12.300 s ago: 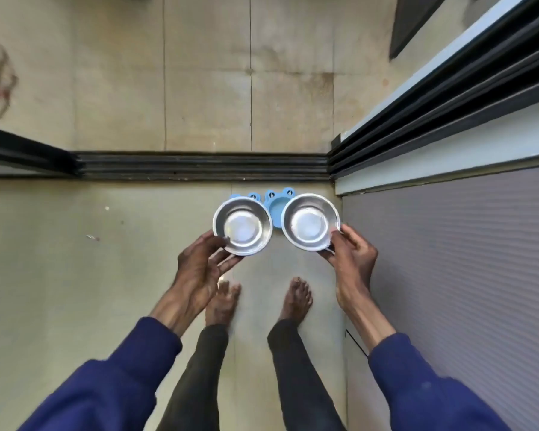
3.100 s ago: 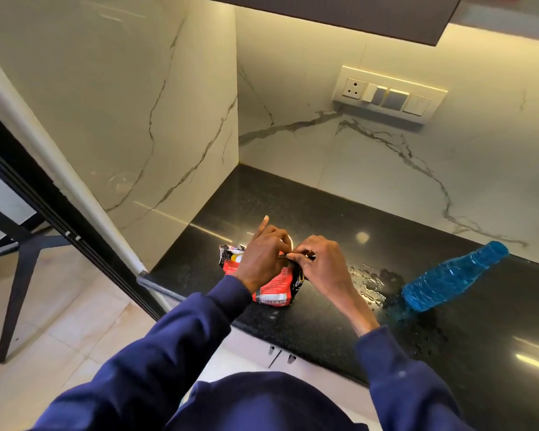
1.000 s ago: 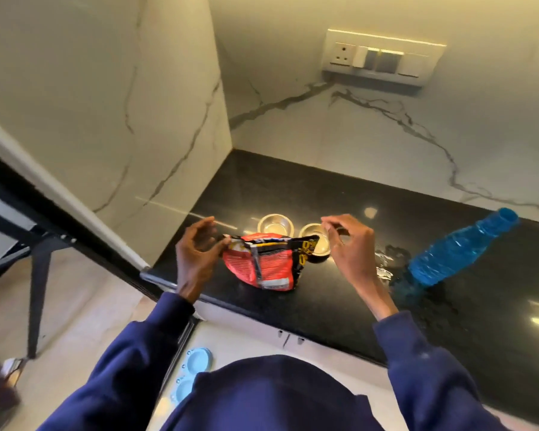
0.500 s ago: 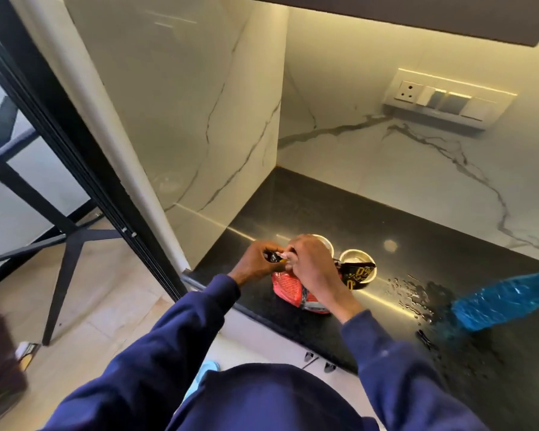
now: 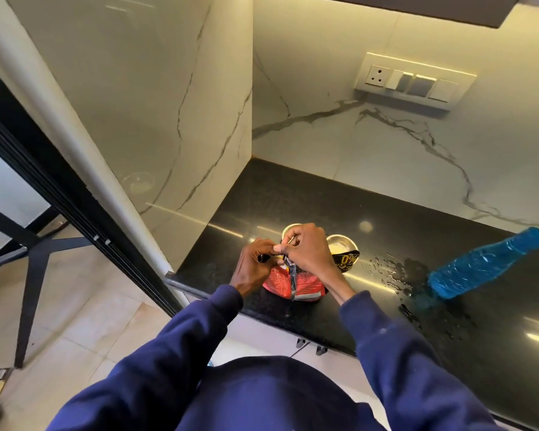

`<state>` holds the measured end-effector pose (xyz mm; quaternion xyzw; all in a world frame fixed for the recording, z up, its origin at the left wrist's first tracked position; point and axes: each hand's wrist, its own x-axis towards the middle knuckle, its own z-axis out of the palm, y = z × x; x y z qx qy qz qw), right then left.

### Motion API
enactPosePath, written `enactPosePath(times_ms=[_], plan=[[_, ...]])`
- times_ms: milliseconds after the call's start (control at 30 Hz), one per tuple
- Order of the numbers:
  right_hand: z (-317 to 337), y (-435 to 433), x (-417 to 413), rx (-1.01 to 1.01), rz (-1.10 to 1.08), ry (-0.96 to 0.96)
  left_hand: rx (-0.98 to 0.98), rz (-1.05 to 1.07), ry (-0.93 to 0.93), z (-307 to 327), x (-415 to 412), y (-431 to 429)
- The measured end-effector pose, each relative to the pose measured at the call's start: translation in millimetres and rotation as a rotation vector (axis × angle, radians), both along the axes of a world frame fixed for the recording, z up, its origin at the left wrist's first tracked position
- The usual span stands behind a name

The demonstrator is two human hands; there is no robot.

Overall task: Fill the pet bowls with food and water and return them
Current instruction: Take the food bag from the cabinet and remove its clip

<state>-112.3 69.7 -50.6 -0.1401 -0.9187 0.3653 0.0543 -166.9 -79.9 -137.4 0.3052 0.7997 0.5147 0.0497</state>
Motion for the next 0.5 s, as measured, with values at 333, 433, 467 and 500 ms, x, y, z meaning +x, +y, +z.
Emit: enactPosePath(times_ms=[333, 433, 467, 500], plan=[[18.7, 26.5, 21.1, -0.058, -0.077, 0.194, 0.02, -0.043, -0.232, 31.8, 0.0, -12.4], [41.1, 74.3, 49.6, 0.028, -0.173, 0.341, 0.057, 0.043, -0.296, 43.9, 4.4, -19.7], [43.7, 95.9, 63.0, 0.039, -0.215, 0.354, 0.046, 0.064, -0.294, 46.5, 6.9, -19.8], [44.5, 115.6, 75.6, 0.049, -0.252, 0.349, 0.031, 0.076, -0.295, 48.8, 7.8, -21.2]])
